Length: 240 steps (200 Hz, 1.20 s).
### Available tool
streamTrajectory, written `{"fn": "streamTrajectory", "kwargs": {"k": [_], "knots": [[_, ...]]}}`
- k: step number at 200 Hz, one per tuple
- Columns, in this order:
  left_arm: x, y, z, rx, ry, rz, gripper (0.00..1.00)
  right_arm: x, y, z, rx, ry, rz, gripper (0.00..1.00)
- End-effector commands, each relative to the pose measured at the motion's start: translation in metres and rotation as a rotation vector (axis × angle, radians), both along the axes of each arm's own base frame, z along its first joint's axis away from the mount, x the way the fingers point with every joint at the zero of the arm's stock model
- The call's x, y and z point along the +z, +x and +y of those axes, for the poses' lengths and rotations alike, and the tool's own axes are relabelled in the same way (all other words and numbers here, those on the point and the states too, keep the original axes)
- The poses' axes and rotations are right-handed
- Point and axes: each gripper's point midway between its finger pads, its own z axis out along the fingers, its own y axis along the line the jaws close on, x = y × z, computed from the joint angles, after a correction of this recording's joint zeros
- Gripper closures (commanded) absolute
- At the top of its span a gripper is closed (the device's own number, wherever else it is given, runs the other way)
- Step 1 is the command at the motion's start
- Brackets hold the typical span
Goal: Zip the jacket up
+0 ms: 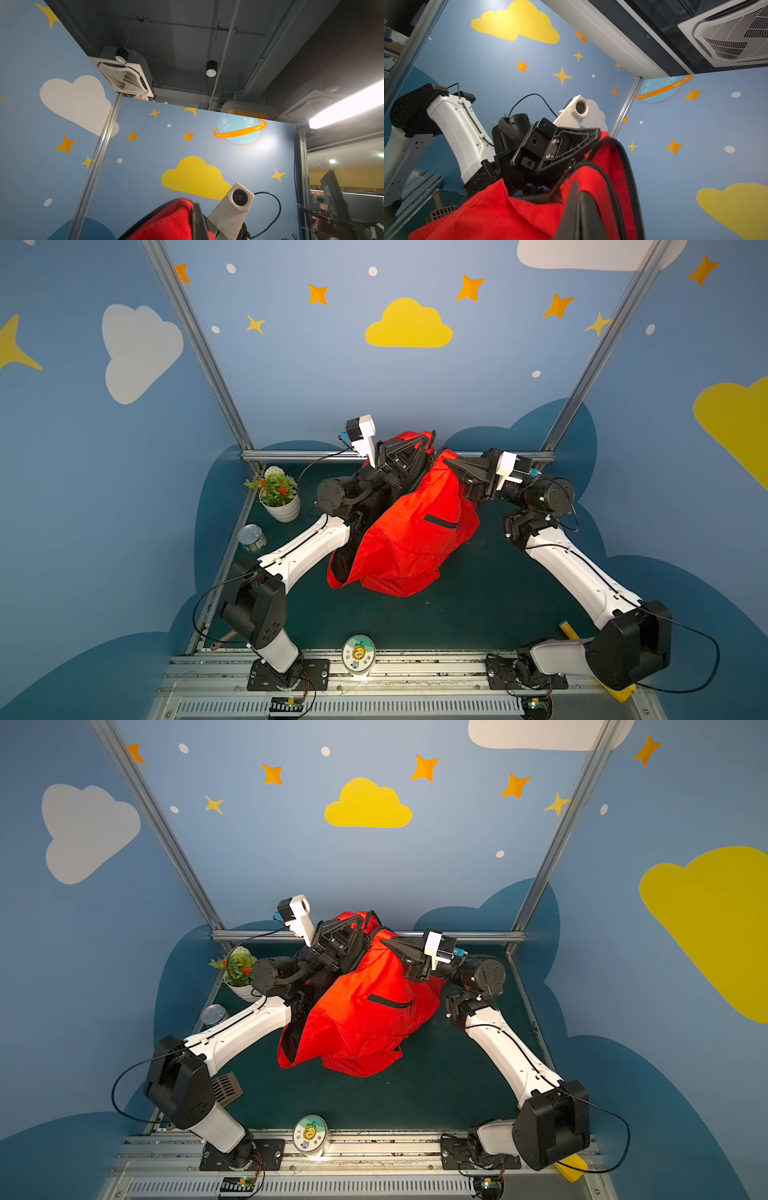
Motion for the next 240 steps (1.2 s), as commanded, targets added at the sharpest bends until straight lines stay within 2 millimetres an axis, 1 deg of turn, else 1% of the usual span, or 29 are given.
{"fn": "streamTrajectory", "kwargs": {"k": [1,39,64,86,240], "knots": [[0.0199,-0.0100,0.0138,-0.041,-0.072,0.001,0.97,0.0233,-0.0130,-0.0071,-0.017,0.055,-0.084,1.00],[0.0248,-0.0147,0.0159,-0.070,-0.079,0.011,0.97,0.0217,-0.0115,-0.0074,-0.033,0.050,-0.088,1.00],[0.0220,-0.0120,0.0156,-0.086,-0.082,0.039,0.97,0.0239,-0.0136,-0.0072,-0.024,0.051,-0.092,1.00],[0.0227,-0.0139,0.0145,-0.104,-0.078,0.044,0.97,0.0242,-0.0120,-0.0075,-0.034,0.055,-0.092,1.00],[0.0172,-0.0163,0.0117,-0.084,-0.064,0.028,0.97,0.0245,-0.0043,-0.0019,-0.028,0.050,-0.080,1.00]]}}
